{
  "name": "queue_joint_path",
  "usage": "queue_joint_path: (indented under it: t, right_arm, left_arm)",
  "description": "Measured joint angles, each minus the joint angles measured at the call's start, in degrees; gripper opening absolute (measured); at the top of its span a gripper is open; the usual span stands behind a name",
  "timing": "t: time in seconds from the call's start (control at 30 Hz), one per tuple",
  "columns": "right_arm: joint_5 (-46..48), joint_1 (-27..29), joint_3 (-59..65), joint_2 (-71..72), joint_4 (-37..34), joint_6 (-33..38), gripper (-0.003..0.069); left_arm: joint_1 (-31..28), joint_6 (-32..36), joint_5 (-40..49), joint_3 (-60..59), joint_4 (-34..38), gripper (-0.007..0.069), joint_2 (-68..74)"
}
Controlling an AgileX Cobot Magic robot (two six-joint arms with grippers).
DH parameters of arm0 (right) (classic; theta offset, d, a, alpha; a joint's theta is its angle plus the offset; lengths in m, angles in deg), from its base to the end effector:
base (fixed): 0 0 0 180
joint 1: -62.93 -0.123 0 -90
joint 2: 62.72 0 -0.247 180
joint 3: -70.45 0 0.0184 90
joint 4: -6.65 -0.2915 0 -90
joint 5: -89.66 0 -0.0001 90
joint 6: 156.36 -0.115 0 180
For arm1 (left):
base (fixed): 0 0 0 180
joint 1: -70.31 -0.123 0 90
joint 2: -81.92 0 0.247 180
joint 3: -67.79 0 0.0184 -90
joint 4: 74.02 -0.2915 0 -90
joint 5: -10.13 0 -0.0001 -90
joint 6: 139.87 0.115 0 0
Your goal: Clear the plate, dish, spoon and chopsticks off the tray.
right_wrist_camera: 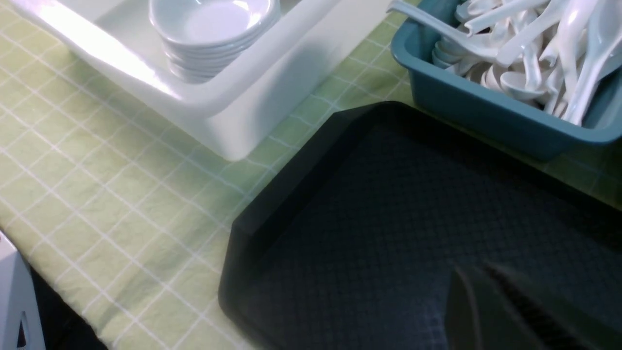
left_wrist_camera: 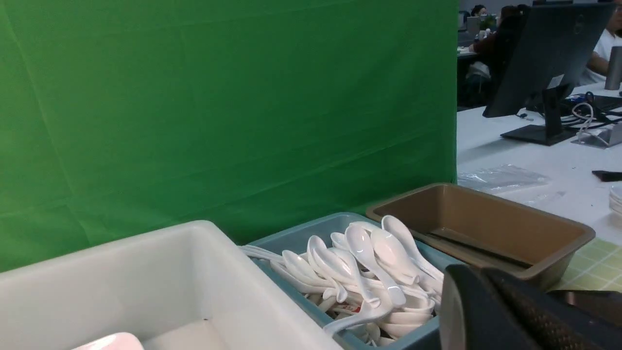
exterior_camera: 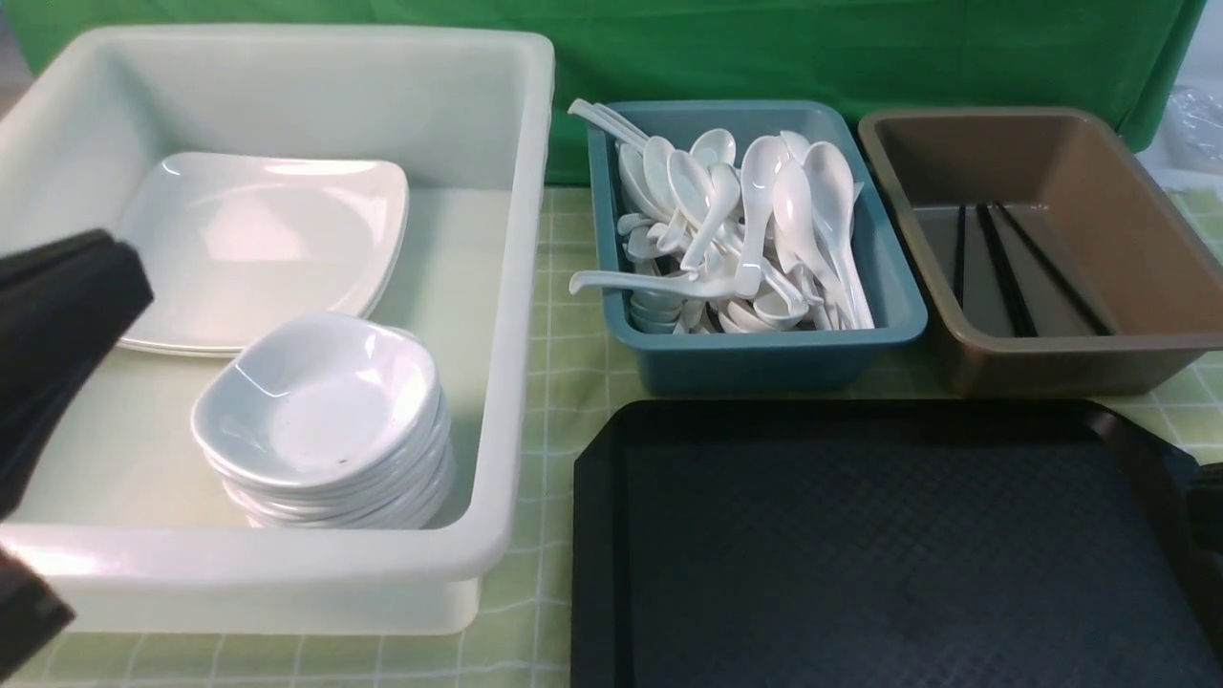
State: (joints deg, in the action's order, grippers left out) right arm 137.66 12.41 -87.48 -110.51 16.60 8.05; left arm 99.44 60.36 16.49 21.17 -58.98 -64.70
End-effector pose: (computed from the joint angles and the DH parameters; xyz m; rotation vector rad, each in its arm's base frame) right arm 0.1402 0.1470 0.3710 -0.6638 1.9761 0.5107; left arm 0.1664 -0.0965 0.3353 0.4699 1.4391 -0.3559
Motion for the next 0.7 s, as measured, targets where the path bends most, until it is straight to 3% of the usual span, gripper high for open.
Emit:
queue_joint_path:
  t: [0.2,0.43,0.5,0.57,0.63,0.7]
  right_arm:
    - [0.1,0.0,0.0,0.0,0.0,0.0,0.0050]
    - [0.2,1.1,0.0,0.0,-0.1,0.0,0.0058]
    - [0.2,3.0,0.0,0.0,-0.3,0.0,0.0061]
    - [0.0,9.7,0.3,0.5,-2.1,0.2,0.0051]
    - [-0.6,12.3,1.0,1.0,-3.0,1.0,0.0036]
    - [-2.9,17.4,3.4,2.8,-5.0,6.3,0.0021]
  left_arm:
    - [0.0,0.4,0.5,-4.6,-8.3,0.0009,-2.7]
    - [0.0,0.5,0.8,-5.1,-10.2,0.0009,-2.9]
    - [0.0,0.5,0.8,-5.1,-10.4,0.0009,-2.9]
    - [0.0,0.5,0.8,-5.1,-10.4,0.0009,-2.9]
    - [0.0,0.5,0.8,-5.1,-10.4,0.0009,-2.9]
    - [0.0,0.5,0.8,-5.1,-10.4,0.0009,-2.9]
